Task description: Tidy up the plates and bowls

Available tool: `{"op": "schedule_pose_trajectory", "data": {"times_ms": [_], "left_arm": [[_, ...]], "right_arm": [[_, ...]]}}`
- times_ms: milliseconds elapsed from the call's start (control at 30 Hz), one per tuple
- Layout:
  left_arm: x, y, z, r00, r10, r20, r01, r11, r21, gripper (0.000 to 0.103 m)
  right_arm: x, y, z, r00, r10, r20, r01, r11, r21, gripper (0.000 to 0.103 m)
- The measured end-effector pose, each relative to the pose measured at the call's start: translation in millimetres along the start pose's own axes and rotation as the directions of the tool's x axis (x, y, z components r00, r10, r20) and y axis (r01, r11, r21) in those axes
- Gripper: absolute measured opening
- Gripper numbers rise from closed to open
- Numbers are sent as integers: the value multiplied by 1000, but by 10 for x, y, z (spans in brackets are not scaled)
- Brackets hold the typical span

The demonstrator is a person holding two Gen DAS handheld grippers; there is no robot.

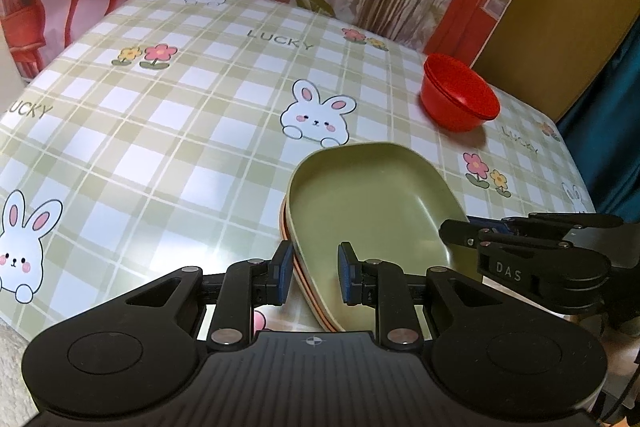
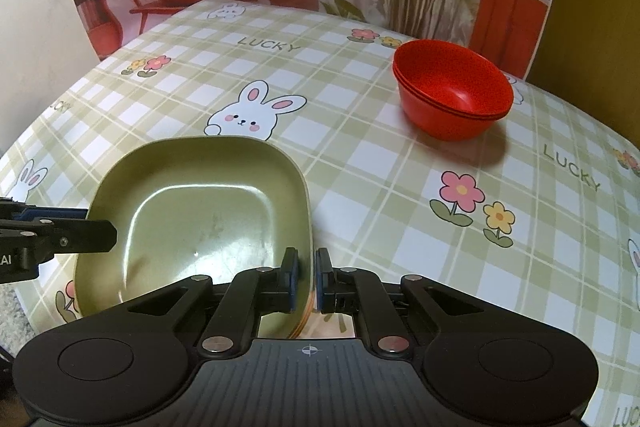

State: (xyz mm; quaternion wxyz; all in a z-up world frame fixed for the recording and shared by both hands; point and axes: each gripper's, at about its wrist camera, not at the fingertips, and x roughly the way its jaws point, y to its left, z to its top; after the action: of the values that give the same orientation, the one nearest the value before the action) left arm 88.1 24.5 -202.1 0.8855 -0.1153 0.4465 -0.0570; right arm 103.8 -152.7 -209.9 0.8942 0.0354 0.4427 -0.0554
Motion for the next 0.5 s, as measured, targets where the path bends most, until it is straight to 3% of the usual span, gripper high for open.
{"op": "schedule_pose_trajectory", "data": {"times_ms": [333, 500], "left_arm": [[-36, 37, 39, 1000, 8, 25, -7, 1000, -31, 24], [-128, -9, 155, 997, -14, 77, 15, 1000, -9, 24]], "right_arm": [[-20, -20, 30, 1000, 12, -13, -11, 999, 32, 9], [-229, -70, 111, 997, 48, 57, -50, 998, 33, 13]]}}
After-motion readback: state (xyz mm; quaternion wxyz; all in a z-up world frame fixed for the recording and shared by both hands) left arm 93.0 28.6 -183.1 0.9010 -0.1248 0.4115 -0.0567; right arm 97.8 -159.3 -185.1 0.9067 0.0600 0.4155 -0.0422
